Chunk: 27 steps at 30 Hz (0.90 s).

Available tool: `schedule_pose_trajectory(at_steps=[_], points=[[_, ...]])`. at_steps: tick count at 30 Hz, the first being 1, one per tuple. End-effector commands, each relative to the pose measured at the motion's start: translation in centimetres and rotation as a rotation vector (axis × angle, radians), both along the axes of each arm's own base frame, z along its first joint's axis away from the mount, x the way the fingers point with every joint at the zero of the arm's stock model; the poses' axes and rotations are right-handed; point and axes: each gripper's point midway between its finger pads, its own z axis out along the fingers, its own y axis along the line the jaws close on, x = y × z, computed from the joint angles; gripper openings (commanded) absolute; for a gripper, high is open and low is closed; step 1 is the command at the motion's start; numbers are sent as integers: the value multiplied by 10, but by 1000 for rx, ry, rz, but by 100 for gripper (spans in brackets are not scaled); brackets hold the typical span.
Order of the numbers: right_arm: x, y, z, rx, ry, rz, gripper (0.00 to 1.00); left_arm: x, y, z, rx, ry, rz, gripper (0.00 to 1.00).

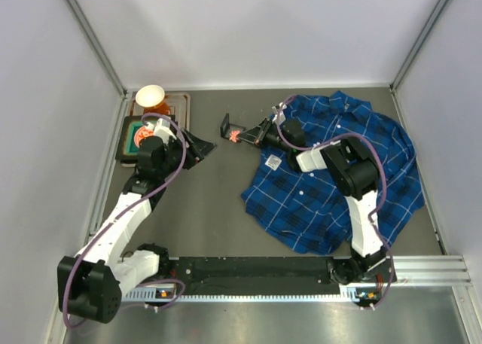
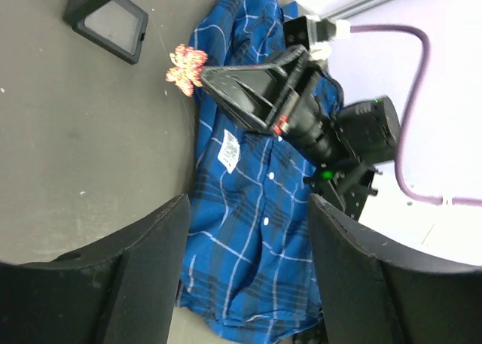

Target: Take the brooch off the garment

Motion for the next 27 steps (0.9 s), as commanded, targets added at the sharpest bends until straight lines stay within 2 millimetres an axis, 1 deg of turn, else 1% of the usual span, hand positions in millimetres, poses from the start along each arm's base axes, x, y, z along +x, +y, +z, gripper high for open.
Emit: schedule_pose_trajectory(at_steps=[1,2,3,4,5,6,8,9,10,11,12,13,17,18,19,21,22,27], points=[[41,0,-5,-33,-47,-68,0,-7,9,0,193,-38,-43,68],[46,-2,-18,-51,-21,-78,0,-8,6,0,207,-42,-57,67],[51,-4,-20,-48,-15,-89,0,-9,5,-1,228,-51,-68,67],[56,0,-14,-36,-30,-84,0,-8,5,1,239,-59,-70,67],[61,0,-25,-45,-8,-88,0,-11,3,-2,264,-58,-89,67],[68,3,-19,-39,-23,-85,0,-12,2,-2,274,-57,-93,67],[75,5,-25,-53,-16,-86,0,-13,0,-1,289,-64,-103,67],[76,7,-36,-63,2,-85,0,-13,-1,-1,288,-66,-108,67],[82,8,-33,-57,-3,-90,0,-14,-2,-1,284,-65,-112,67],[84,9,-34,-57,0,-90,0,-14,-4,0,279,-70,-116,67],[86,9,-44,-71,21,-94,0,-14,-5,0,278,-71,-117,67],[89,11,-41,-69,13,-97,0,-14,-4,0,278,-70,-114,67],[94,11,-51,-109,12,-105,0,-13,-1,3,300,-72,-102,68],[98,13,-48,-108,0,-99,0,-13,-1,3,303,-72,-104,68],[99,14,-56,-115,12,-96,0,-13,-1,5,303,-75,-106,68],[103,17,-54,-110,7,-93,0,-14,-1,5,303,-76,-106,68],[103,17,-59,-115,13,-91,0,-14,-2,5,300,-76,-110,68],[110,17,-65,-125,26,-101,0,-13,-4,3,300,-75,-114,68]])
